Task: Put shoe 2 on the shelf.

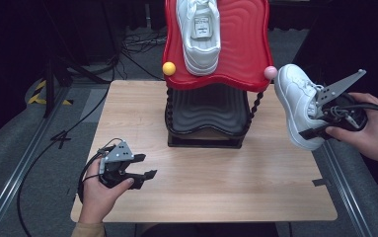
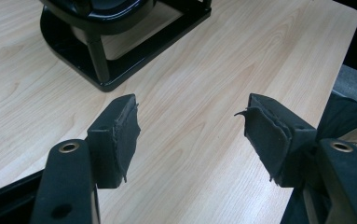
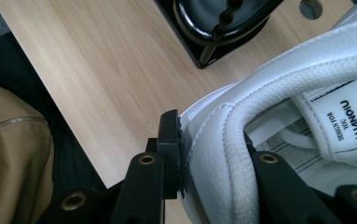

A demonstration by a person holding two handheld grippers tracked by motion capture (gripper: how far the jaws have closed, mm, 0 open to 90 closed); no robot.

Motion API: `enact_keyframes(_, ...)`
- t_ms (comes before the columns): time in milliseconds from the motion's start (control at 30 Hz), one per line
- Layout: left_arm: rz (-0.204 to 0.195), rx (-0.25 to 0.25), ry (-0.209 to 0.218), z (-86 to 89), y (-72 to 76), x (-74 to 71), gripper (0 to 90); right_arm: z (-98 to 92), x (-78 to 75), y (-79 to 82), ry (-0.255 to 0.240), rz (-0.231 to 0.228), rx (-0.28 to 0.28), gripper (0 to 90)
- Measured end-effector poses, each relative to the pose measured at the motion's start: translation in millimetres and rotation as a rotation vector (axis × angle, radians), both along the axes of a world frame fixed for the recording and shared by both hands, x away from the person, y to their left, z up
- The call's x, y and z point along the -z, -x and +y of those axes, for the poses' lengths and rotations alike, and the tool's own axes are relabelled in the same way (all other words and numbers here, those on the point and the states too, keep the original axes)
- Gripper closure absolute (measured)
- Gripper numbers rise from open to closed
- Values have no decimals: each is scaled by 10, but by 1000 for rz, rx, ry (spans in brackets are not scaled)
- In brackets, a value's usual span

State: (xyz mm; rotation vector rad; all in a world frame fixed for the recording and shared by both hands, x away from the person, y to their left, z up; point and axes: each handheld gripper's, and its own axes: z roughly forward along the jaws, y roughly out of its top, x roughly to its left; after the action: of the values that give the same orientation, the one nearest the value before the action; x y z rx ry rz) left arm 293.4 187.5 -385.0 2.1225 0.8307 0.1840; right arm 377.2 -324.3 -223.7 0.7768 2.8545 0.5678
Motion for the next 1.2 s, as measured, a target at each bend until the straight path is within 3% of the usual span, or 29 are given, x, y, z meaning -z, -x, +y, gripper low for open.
enact_keyframes(333,5,-35,3,112,25,34,358,73,-335,-103,13,-45,-2,748)
enact_keyframes(467,6,-30,2,112,11,42,358,100,-436,-130,9,-51,2,747)
enact_keyframes(700,7,-27,1,114,-32,45,358,194,-736,-196,4,-102,5,747)
enact_keyframes(900,10,-22,5,116,-55,52,358,323,-996,-227,11,-146,10,748)
enact_keyframes(1200,8,-10,7,99,-98,61,358,573,-1222,-279,35,-177,-5,748)
